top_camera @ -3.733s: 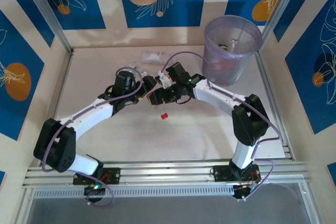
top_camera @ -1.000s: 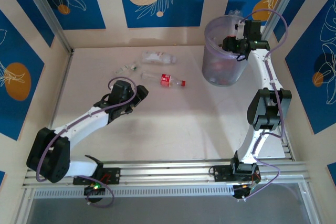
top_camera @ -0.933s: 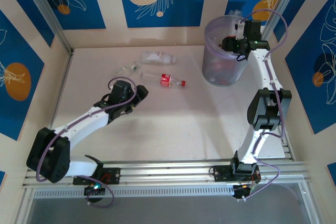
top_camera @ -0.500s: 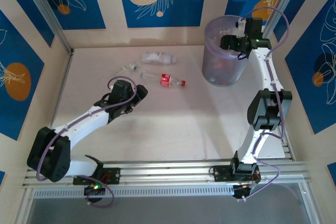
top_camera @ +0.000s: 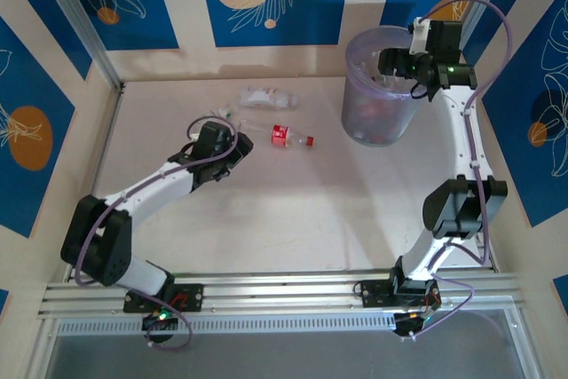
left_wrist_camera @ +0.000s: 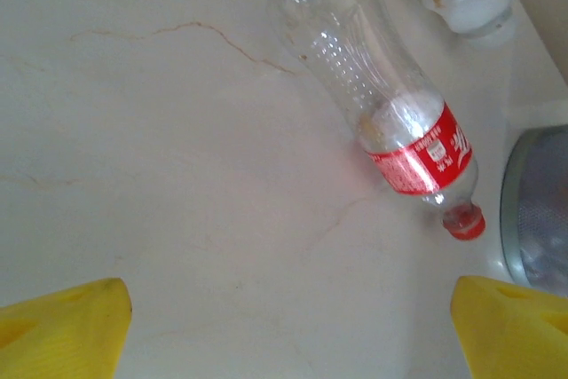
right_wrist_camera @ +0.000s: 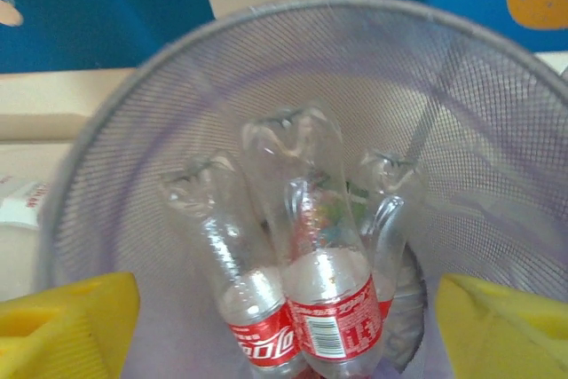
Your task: Put the plastic bottles in the bin
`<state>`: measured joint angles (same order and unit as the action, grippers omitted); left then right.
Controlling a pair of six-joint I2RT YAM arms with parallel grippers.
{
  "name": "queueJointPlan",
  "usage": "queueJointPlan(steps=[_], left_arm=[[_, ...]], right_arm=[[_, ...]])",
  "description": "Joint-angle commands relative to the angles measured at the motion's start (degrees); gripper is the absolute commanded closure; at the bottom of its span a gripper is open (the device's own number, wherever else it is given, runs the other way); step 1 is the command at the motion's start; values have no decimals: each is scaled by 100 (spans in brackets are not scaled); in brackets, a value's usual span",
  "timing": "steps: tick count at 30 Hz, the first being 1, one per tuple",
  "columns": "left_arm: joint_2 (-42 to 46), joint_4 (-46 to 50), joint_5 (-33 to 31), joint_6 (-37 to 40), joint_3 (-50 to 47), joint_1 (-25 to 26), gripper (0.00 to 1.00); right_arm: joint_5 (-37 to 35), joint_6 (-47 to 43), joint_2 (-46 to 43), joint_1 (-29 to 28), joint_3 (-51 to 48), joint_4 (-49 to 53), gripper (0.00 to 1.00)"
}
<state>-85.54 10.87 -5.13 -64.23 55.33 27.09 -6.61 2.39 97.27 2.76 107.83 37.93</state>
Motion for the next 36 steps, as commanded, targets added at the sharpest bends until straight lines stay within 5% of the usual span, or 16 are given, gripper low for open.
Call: queueJointPlan(steps=[1, 15, 36], left_arm=[[-430, 500, -371, -233, 578, -114, 8], [-2674, 406, -208, -932, 2456, -369, 12], [-4370, 935, -306, -1412, 3941, -371, 21]], right_arm=[[158, 23, -512, -148, -161, 82, 13], [238, 305, -2500, -620, -1563, 192, 14], [44, 229, -3118, -997, -2213, 381, 14]])
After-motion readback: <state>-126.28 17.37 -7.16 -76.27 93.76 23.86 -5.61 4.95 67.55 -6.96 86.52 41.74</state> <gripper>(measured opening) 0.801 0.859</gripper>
